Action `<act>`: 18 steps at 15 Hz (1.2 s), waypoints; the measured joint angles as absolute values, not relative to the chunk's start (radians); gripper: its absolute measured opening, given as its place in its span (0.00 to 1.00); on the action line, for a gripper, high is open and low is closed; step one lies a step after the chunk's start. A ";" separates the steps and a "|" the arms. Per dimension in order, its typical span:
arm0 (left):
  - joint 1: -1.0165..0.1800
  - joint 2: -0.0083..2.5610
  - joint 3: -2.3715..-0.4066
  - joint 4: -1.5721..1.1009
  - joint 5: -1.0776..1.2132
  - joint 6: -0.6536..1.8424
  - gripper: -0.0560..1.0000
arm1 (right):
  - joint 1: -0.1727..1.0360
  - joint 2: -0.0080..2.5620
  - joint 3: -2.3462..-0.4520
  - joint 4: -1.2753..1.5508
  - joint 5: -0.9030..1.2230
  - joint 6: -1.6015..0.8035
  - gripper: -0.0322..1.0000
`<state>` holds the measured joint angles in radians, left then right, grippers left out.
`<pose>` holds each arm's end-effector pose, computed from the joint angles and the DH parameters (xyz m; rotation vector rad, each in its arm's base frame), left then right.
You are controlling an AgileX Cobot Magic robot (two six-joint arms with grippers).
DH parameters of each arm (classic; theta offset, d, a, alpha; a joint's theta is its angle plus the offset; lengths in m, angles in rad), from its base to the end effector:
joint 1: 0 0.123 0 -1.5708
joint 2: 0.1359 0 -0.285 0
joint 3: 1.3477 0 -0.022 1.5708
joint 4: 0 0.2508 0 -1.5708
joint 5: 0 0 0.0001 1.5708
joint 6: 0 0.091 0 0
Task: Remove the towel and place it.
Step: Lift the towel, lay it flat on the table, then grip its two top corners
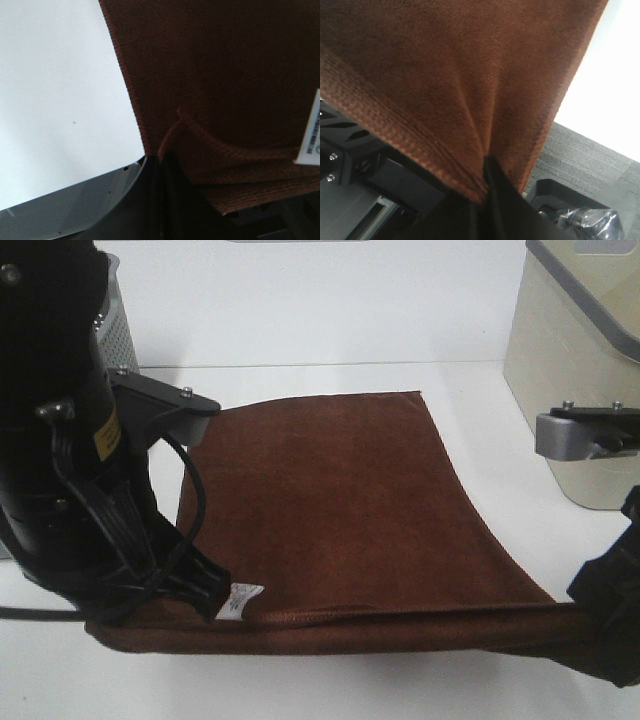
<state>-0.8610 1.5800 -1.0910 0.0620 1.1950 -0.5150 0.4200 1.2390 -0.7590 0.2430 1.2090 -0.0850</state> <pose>0.1853 -0.2076 0.2364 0.5739 3.0706 0.0950 0.1585 0.0932 0.2382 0.6296 -2.9899 -0.3338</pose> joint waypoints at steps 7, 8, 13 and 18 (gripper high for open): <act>-0.901 1.579 -1.078 0.000 1.201 -0.518 0.05 | 0.420 1.228 -0.711 0.254 1.213 -0.084 0.03; -0.901 1.579 -1.078 0.000 1.201 -0.518 0.05 | 0.420 1.228 -0.711 0.254 1.213 -0.084 0.03; -0.901 1.579 -1.078 -0.098 1.207 -0.462 0.40 | 0.420 1.228 -0.711 0.258 1.213 -0.084 0.46; -0.901 1.578 -1.078 -0.070 1.209 -0.454 0.73 | 0.420 1.228 -0.711 0.263 1.192 -0.090 0.79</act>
<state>-0.9010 1.5780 -1.0780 -0.0700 1.2090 -0.4540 0.4200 1.2280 -0.7110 0.2630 1.1920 -0.0900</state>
